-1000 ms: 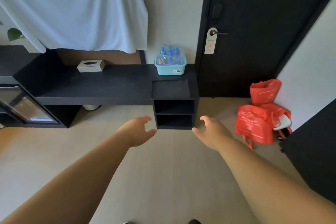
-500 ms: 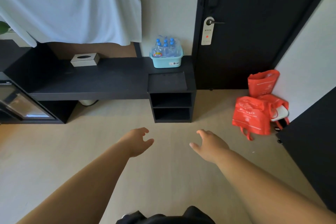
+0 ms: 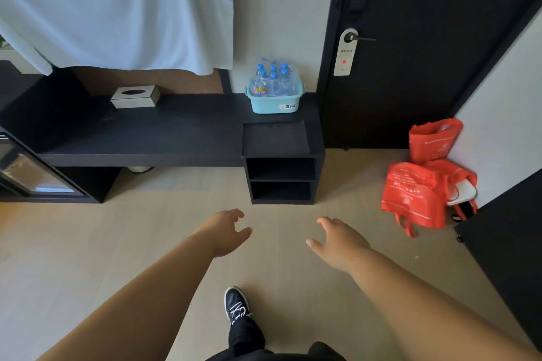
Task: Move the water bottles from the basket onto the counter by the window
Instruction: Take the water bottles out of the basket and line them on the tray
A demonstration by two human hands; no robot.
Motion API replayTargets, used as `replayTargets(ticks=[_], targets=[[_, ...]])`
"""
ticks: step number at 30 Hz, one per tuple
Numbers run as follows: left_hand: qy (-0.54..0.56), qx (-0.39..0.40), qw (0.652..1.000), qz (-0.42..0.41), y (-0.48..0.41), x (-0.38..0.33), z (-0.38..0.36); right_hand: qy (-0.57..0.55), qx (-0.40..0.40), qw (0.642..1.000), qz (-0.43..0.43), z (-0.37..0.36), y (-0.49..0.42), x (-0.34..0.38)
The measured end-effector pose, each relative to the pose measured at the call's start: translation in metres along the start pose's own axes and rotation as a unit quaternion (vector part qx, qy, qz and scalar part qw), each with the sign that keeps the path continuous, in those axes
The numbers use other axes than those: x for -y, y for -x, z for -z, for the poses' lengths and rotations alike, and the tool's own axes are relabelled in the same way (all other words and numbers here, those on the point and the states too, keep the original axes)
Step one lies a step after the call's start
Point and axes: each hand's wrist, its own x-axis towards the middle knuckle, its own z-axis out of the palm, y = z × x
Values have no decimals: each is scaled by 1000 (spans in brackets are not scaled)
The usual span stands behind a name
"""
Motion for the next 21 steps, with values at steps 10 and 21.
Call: replayTargets(ticks=[10, 21], targets=[[8, 21, 1000, -9, -113, 25, 58, 14, 10, 1000, -14, 33, -105, 51], [-19, 46, 999, -15, -215, 71, 118, -15, 11, 1000, -23, 49, -202, 120]])
